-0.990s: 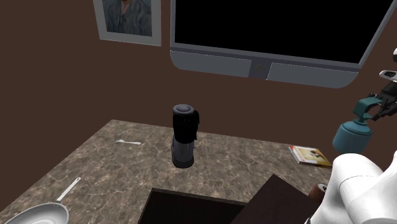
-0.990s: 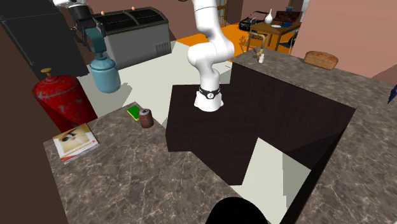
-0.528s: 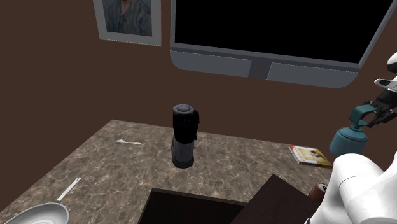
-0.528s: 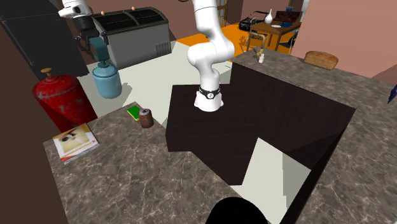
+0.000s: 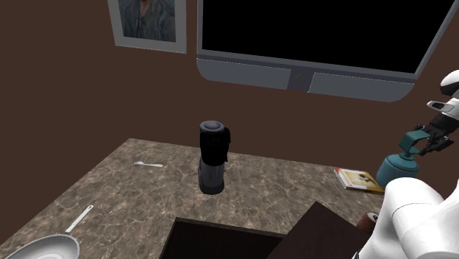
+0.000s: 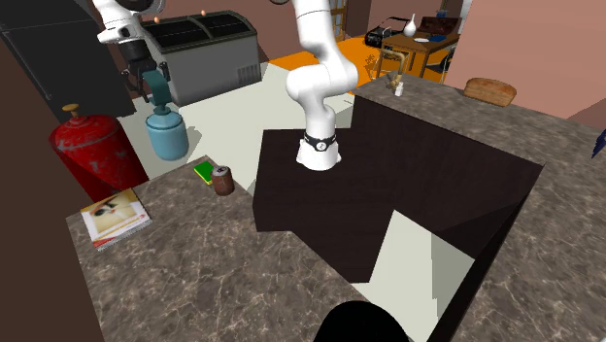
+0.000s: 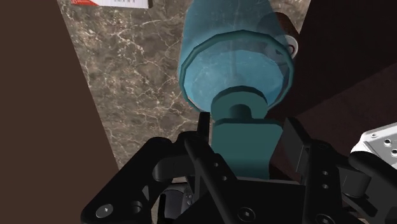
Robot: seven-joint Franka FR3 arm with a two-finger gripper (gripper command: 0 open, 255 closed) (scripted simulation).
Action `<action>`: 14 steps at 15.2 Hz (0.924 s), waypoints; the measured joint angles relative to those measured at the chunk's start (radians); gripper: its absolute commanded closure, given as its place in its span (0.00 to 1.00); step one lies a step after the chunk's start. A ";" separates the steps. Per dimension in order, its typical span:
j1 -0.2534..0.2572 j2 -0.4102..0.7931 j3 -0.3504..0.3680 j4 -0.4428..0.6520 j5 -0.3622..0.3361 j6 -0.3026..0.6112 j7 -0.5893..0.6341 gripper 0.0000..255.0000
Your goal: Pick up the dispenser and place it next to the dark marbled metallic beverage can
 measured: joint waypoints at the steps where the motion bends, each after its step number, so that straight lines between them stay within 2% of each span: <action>1: 0.007 -0.006 -0.008 -0.008 -0.006 0.012 0.001 1.00; 8: 0.018 -0.030 -0.039 -0.082 -0.034 0.097 0.005 1.00; 14: 0.052 -0.064 -0.086 -0.121 -0.069 0.161 0.015 1.00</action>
